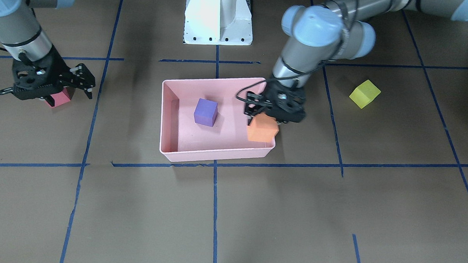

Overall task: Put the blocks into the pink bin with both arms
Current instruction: 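Drop the orange cube into the bin with the left gripper, then grasp the pink cube with the right gripper while the left gripper hovers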

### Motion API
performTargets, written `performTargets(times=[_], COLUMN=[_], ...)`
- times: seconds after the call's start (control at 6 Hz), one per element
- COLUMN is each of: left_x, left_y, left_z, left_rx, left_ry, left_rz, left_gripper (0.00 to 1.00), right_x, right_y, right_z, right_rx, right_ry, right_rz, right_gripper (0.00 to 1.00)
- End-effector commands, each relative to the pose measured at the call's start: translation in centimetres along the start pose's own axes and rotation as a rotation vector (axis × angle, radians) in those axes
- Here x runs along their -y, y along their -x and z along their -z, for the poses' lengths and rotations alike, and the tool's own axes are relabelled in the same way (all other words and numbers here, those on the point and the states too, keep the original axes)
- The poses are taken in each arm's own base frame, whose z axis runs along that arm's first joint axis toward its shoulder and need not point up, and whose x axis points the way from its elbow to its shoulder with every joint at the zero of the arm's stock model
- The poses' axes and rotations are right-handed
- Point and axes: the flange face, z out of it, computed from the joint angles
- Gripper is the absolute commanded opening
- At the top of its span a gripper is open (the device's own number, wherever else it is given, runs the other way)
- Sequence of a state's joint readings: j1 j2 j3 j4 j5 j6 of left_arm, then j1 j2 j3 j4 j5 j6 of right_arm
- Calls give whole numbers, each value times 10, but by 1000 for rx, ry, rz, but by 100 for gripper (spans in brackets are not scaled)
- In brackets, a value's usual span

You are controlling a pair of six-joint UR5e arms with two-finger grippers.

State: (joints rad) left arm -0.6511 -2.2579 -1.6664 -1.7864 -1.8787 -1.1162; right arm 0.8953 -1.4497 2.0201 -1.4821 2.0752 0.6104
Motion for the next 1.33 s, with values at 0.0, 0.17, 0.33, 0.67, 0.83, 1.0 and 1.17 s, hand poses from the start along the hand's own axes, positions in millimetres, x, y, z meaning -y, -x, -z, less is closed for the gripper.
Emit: performTargets(times=[0.0,0.17,0.33,0.67,0.83,1.0,1.17], left_x=[-44,-50,-51,-51,-51,-52,-52], left_y=[-37,-40,-39,-38,-38,-37,-36], left_z=[-24,-25,-26,-27,-26,-27,-27], left_rx=[85,80,81,84,84,86,88], left_ry=[-59,-55,-53,-52,-51,-52,-52], left_rz=[-44,-50,-50,-50,-50,-50,-50], left_gripper=[100,100,100,100,100,100,100], right_x=[-51,-64,-81,-107,-116,-125,-134], right_y=[-51,-64,-71,-74,-76,-75,-72], right_z=[-19,-33,-52,-76,-93,-110,-125], right_rx=[24,29,27,11,-1,-7,-13], right_ry=[-31,-31,-3,71,110,146,181], right_rz=[31,37,53,67,72,86,98], right_gripper=[100,100,100,100,100,100,100])
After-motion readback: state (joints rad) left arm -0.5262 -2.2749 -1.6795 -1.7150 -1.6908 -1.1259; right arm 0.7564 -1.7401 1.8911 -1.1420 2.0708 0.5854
